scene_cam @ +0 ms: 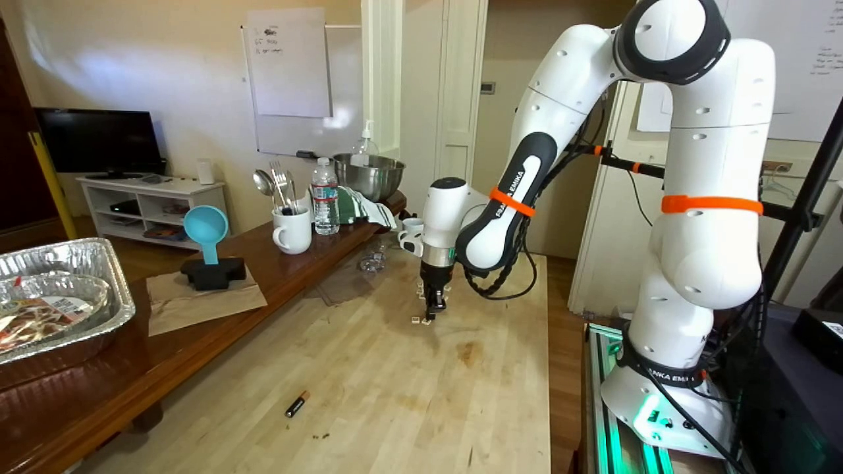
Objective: Move some of the letters to the left to spell the word LEAP
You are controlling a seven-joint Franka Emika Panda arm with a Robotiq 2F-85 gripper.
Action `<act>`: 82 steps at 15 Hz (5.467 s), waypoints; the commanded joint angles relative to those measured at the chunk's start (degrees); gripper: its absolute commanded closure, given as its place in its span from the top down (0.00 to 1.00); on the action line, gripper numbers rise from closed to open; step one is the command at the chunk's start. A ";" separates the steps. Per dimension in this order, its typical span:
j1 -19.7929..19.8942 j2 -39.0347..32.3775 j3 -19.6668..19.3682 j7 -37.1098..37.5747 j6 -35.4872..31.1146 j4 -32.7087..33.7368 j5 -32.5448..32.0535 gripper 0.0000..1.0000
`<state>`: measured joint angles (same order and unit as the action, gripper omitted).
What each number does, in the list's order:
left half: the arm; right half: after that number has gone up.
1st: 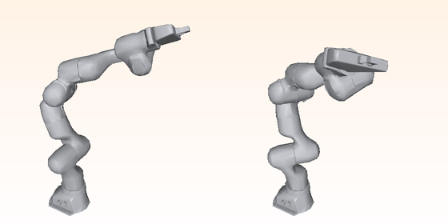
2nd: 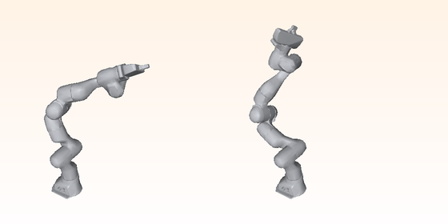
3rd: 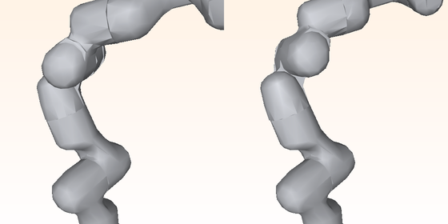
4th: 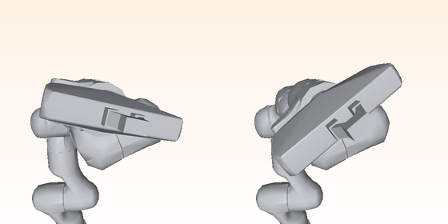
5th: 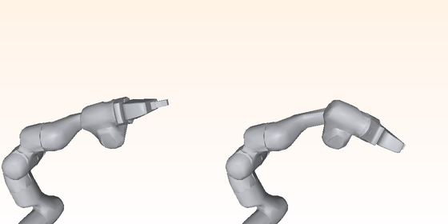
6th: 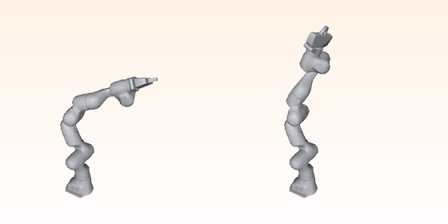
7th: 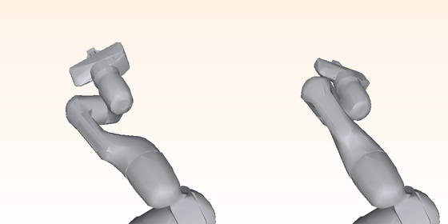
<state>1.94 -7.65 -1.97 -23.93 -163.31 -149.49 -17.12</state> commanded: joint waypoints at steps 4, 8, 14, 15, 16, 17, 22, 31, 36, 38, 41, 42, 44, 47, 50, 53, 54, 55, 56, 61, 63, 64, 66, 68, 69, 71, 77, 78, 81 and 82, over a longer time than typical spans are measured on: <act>-0.43 -1.04 1.15 0.96 3.17 0.61 0.44 0.00; -1.16 -0.98 1.01 4.02 5.19 1.29 0.01 0.00; -2.29 -1.39 1.06 11.18 8.37 2.72 0.80 0.00; -2.40 -1.54 1.09 12.60 8.44 2.89 1.17 0.00; -2.45 -1.62 1.17 13.67 8.42 2.97 1.61 0.00; -2.53 -1.73 1.13 15.01 8.07 3.01 1.81 0.00; -3.02 -2.23 1.11 21.18 7.71 3.51 3.33 0.00; -3.66 -3.21 0.80 29.11 8.33 5.12 6.76 0.00; -3.87 -3.80 0.54 33.09 9.13 6.13 7.97 0.00; -3.88 -3.95 0.47 34.36 9.62 6.44 8.45 0.00; -3.94 -4.15 0.25 36.46 10.41 6.96 8.56 0.00; -3.92 -4.25 0.25 36.92 10.50 7.11 8.67 0.00; -3.90 -4.38 0.24 37.71 10.76 7.37 8.87 0.00; -3.88 -4.51 0.24 38.45 11.21 7.69 9.10 0.00; -3.79 -4.46 0.38 38.37 11.58 7.86 9.47 0.00; -3.49 -2.38 0.85 36.99 13.00 7.40 10.99 0.00; -3.42 -1.71 0.99 36.61 13.30 7.23 11.52 0.00; -3.39 -0.99 1.12 36.30 13.57 7.02 12.05 0.00; -3.43 -0.21 1.17 36.27 13.66 6.75 12.26 0.00; -3.45 3.43 1.47 36.12 15.80 6.06 12.39 0.00; -3.22 4.86 1.27 36.53 17.37 5.92 11.81 0.00; -3.07 5.49 1.18 36.73 18.05 5.84 11.50 0.00; -2.61 6.44 0.94 36.92 19.18 5.68 11.10 0.00; -2.04 6.77 0.63 36.84 19.59 5.70 11.05 0.00; -1.70 6.73 0.38 36.98 19.48 5.70 10.83 0.00; -1.13 6.39 -0.12 36.78 19.14 5.74 10.40 0.00; 0.16 3.64 -1.10 32.74 16.47 6.20 8.36 0.00; 0.20 3.02 -1.20 32.97 16.64 6.61 8.03 0.00; -0.03 3.99 -1.00 33.55 18.08 6.59 8.99 0.01; -0.04 3.80 -1.01 33.54 18.05 6.64 8.93 0.01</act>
<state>1.99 -3.89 -2.89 9.69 -145.41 -142.93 -8.24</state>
